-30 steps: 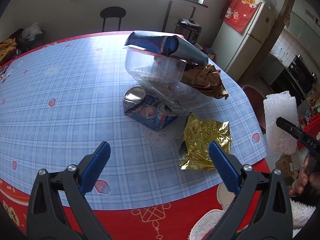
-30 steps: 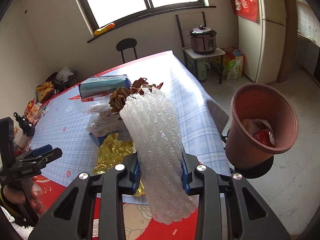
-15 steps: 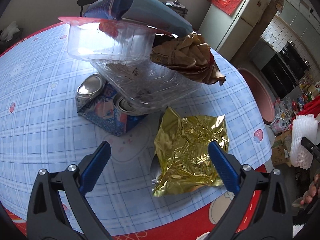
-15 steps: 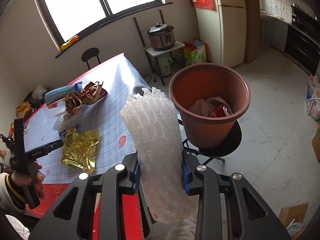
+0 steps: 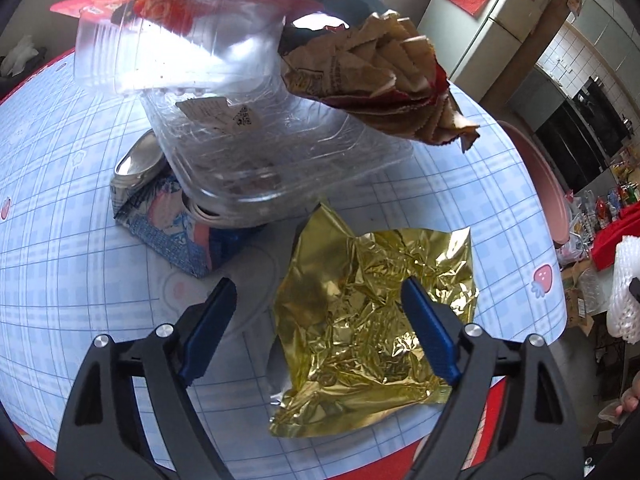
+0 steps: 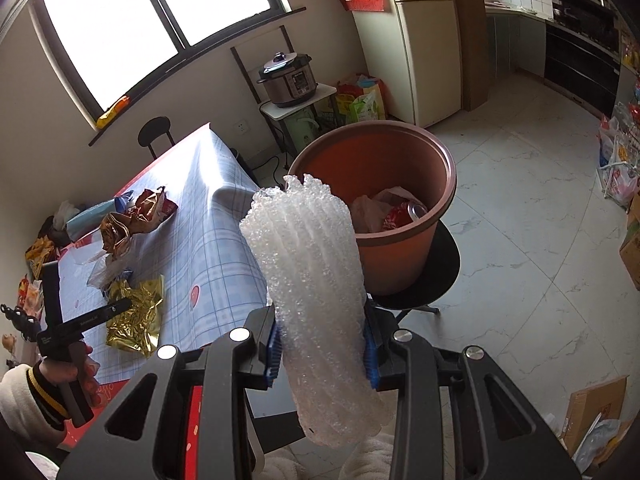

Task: Collect trash
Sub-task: 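Lift the foam net with the right gripper while the left gripper grasps the gold foil wrapper, then carry both items to the bucket while the right gripper opens, dropping the foam net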

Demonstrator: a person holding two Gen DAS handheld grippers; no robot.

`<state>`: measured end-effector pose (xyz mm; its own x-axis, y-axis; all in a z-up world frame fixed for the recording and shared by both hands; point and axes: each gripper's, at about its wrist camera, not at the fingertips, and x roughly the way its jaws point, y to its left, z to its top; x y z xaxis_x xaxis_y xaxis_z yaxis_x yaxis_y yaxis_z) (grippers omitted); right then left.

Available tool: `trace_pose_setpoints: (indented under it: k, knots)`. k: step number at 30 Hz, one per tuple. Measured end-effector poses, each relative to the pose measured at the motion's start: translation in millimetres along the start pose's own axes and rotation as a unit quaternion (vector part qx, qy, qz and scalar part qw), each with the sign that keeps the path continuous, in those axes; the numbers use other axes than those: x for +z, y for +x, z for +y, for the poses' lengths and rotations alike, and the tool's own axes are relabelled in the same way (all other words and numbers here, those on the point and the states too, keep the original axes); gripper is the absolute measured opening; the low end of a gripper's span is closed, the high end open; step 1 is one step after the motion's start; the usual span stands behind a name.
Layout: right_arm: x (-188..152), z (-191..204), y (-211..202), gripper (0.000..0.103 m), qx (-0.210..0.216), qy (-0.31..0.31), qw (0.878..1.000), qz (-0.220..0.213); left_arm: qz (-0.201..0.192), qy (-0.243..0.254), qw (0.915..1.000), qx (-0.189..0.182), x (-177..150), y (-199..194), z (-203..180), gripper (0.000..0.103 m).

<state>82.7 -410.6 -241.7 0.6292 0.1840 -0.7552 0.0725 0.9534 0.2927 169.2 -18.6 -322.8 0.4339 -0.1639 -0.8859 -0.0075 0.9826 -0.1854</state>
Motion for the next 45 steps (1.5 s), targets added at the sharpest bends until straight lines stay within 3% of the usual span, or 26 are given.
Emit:
trace_pose_setpoints:
  k: [7,8,9,14,17,26,32,37,45]
  knots:
    - [12,16,-5,0.033,0.010,-0.023,1.000,-0.007,-0.009,0.026,0.9987,0.044,-5,7,-20,0.082]
    - [13,18,-6,0.033,0.010,-0.024,1.000,-0.008,-0.009,0.032,0.9984,0.047,-8,7,-26,0.076]
    - [15,20,-7,0.033,0.011,-0.025,1.000,-0.010,-0.009,0.036,0.9986,0.038,-8,6,-30,0.063]
    - [25,33,-13,0.033,0.017,-0.030,0.999,-0.025,0.000,0.068,0.9975,0.018,-12,-8,-37,0.036]
    - [31,45,-13,0.033,0.025,-0.037,0.998,-0.032,0.000,0.077,0.9970,0.012,-17,-21,-33,0.032]
    - [50,96,-12,0.033,0.061,-0.072,0.994,-0.057,-0.045,0.073,0.9954,-0.043,-29,-87,-4,0.030]
    - [65,112,-14,0.033,0.073,-0.079,0.991,-0.075,-0.091,0.066,0.9922,-0.054,-37,-133,11,0.031]
    - [85,103,-17,0.033,0.055,-0.078,0.990,-0.100,-0.146,0.041,0.9874,-0.045,-22,-175,29,0.031]
    - [137,42,-12,0.033,0.006,-0.057,0.991,-0.123,-0.215,0.019,0.9764,-0.011,16,-225,30,0.031]
